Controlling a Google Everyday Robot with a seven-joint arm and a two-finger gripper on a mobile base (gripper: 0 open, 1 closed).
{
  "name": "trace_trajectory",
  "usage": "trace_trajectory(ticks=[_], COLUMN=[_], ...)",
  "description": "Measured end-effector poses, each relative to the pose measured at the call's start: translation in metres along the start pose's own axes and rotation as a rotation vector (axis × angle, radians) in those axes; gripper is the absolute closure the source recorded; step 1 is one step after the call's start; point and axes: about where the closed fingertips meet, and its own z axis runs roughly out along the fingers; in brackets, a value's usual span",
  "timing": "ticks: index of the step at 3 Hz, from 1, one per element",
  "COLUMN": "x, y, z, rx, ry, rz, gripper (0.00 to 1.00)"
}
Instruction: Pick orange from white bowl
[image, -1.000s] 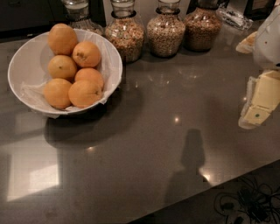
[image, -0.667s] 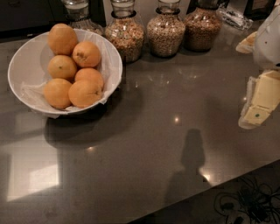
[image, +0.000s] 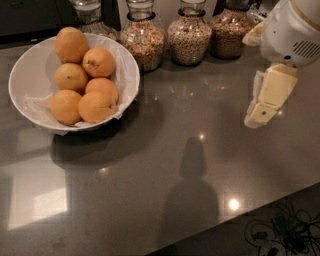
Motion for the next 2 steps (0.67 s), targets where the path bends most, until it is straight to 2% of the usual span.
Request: trace_trajectory(ticks=[1,2], x=[-0.0525,-0.0526], y=[-0.0254,-0.0254], z=[0.0032,0.0032], rx=[0.036,0.036], ry=[-0.114,-0.114], rz=[-0.079,-0.080], gripper=[0.00,0.00])
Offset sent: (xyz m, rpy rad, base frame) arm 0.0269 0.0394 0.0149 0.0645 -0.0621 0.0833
